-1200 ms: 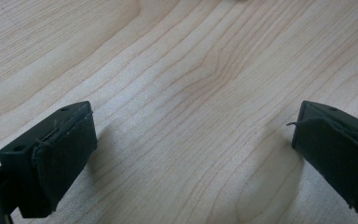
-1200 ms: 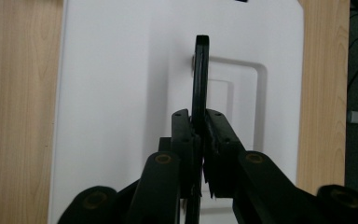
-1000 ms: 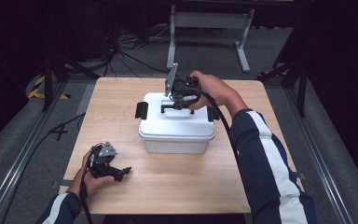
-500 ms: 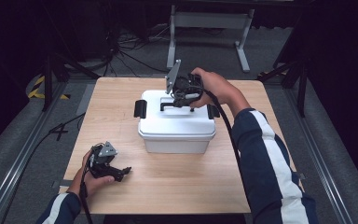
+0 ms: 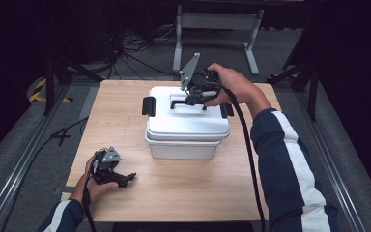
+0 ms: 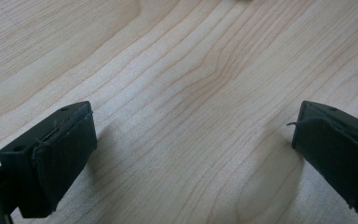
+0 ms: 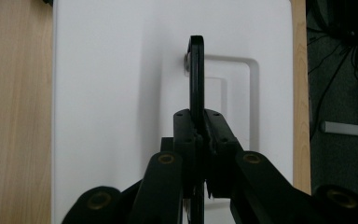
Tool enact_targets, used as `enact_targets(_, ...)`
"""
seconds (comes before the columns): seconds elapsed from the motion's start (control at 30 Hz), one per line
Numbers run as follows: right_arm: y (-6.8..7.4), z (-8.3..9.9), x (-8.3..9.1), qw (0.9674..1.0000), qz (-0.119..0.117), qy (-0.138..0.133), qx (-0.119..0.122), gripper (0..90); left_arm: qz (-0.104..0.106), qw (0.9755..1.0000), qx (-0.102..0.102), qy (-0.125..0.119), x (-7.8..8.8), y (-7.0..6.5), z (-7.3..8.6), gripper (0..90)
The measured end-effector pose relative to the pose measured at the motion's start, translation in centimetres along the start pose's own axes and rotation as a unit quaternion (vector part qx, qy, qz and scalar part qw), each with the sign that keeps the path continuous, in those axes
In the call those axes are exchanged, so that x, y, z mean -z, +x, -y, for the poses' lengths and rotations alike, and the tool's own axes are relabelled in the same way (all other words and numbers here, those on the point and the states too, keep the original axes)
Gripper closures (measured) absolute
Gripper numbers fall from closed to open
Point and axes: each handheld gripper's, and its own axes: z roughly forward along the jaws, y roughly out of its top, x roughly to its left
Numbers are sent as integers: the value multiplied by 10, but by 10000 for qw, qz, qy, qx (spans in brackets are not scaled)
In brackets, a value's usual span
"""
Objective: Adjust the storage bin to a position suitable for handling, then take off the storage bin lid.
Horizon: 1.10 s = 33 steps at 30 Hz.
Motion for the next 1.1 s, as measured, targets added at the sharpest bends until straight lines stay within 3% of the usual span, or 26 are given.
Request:
enact_targets(0.5,14,28,25,9999,62,-98,-87,849,-16,10000,-61,6,1,0,1,5)
enact_targets(1.1,33,90,51,9987,271,-23,-441,849,-39,10000,-13,-21,1,0,2,6)
